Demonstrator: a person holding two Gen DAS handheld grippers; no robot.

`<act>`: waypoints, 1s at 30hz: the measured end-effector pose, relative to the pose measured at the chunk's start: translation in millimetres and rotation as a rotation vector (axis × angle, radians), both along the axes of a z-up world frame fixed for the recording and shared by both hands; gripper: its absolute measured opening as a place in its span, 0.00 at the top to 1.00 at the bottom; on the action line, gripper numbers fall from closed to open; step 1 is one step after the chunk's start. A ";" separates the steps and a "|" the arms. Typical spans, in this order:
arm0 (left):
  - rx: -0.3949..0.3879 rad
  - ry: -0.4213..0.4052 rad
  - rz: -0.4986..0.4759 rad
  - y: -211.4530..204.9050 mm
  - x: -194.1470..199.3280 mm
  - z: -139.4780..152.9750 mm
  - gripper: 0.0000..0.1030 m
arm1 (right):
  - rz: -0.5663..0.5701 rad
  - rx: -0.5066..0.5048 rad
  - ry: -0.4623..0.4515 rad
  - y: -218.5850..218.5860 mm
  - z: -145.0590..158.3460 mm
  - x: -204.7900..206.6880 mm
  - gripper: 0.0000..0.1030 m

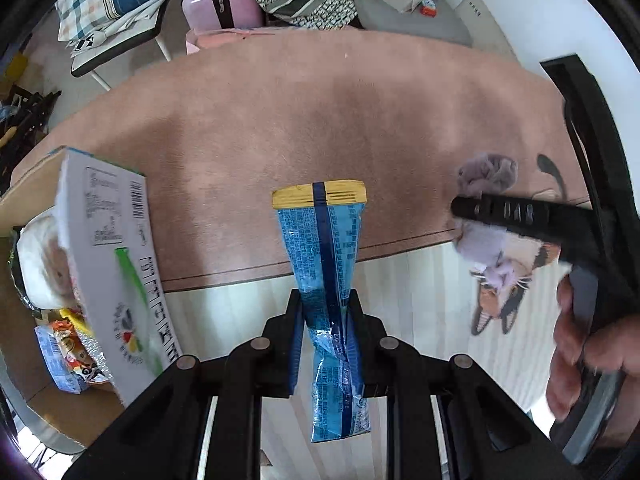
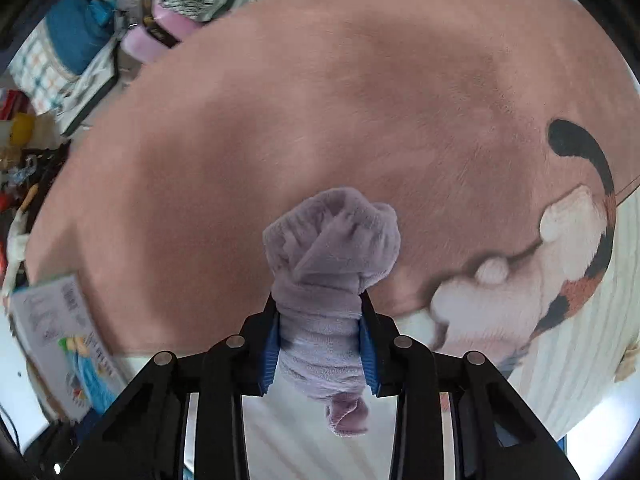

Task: Organize soft objects
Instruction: 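Place the tube and sock into the box and release them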

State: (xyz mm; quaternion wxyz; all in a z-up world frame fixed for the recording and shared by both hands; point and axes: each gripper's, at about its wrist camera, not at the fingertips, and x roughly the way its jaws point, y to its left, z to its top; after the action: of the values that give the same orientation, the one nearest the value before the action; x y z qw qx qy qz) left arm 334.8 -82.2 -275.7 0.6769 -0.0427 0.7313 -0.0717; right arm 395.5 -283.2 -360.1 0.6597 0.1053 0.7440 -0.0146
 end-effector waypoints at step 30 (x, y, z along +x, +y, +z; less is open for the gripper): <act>0.193 -0.019 0.238 356.4 -72.1 26.7 0.84 | 0.309 0.082 -0.135 347.6 97.2 -120.9 0.66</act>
State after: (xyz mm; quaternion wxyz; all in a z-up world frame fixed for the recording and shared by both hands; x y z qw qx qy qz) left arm 262.7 274.3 -249.0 0.6884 -0.0633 0.7182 0.0794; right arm 274.6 64.4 -263.0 0.6976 0.0175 0.7054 0.1243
